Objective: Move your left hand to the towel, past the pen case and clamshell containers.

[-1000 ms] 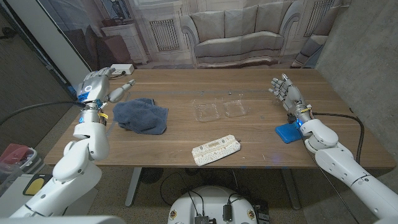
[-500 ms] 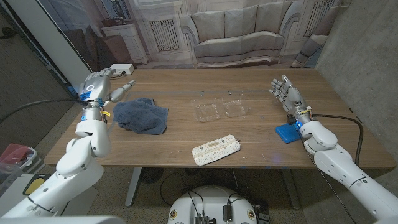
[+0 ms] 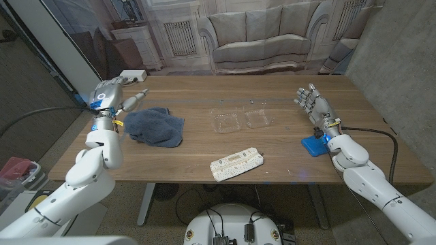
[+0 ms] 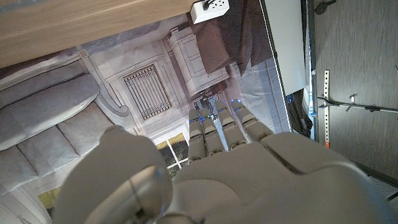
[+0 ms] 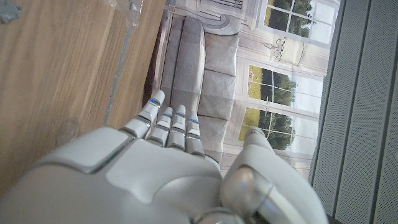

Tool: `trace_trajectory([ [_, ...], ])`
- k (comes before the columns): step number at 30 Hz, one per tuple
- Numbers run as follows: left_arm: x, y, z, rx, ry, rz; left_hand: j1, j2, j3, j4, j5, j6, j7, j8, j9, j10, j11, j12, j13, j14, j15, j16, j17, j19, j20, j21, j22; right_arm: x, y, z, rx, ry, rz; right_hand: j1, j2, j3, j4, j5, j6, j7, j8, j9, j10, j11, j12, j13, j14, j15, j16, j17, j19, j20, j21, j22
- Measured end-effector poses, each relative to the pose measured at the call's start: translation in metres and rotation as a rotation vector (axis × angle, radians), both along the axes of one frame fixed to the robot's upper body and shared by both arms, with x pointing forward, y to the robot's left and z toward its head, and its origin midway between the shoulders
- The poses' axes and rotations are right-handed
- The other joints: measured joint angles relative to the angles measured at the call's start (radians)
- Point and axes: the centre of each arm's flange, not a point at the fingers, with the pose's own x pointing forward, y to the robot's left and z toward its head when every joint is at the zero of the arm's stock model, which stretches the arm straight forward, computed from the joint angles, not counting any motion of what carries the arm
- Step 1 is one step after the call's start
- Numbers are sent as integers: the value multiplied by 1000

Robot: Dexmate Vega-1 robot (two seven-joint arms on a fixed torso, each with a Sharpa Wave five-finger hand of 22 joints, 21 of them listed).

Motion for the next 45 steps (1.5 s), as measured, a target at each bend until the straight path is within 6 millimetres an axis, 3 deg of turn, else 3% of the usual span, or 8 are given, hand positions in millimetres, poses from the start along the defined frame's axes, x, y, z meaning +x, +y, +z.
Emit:
trace_trajectory([
  [27, 23, 6, -7, 9, 13, 32, 4, 4, -6, -6, 0, 13, -5, 0, 0, 2, -2, 0, 0, -4, 4, 0, 0, -3, -4, 0, 0, -18, -2, -1, 3, -11, -29, 0, 8, 0, 0, 0, 0, 0, 0, 0, 0, 0, 0, 0, 0, 0, 0, 0, 3, 4, -6, 0],
  [45, 40, 10, -8, -18, 68, 43, 13, 5, -10, -1, 8, 42, -1, 0, 0, 31, -2, 5, 0, 15, 4, 1, 0, 20, 2, 6, 5, -16, -3, 0, 2, -7, -29, 0, 8, 0, 0, 0, 0, 0, 0, 0, 0, 0, 0, 0, 0, 0, 0, 0, 11, 3, -11, 0],
])
